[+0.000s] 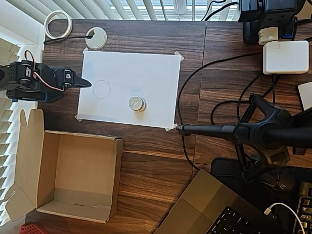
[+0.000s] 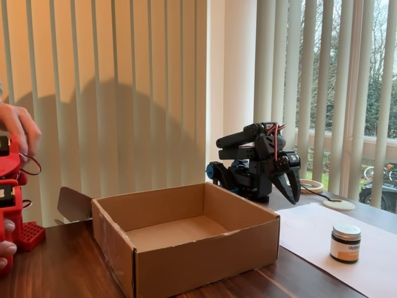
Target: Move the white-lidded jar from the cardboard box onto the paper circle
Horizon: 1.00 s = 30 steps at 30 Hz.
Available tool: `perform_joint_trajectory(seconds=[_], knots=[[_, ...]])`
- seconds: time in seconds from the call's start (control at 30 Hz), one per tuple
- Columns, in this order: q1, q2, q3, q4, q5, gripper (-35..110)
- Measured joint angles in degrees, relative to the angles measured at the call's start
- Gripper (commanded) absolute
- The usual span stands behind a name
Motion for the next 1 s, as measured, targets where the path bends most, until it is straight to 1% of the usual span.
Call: perform_joint_trajectory(seconds=[1.0], knots=[[0.2, 0.0, 1.1, 0.3, 2.4, 0]])
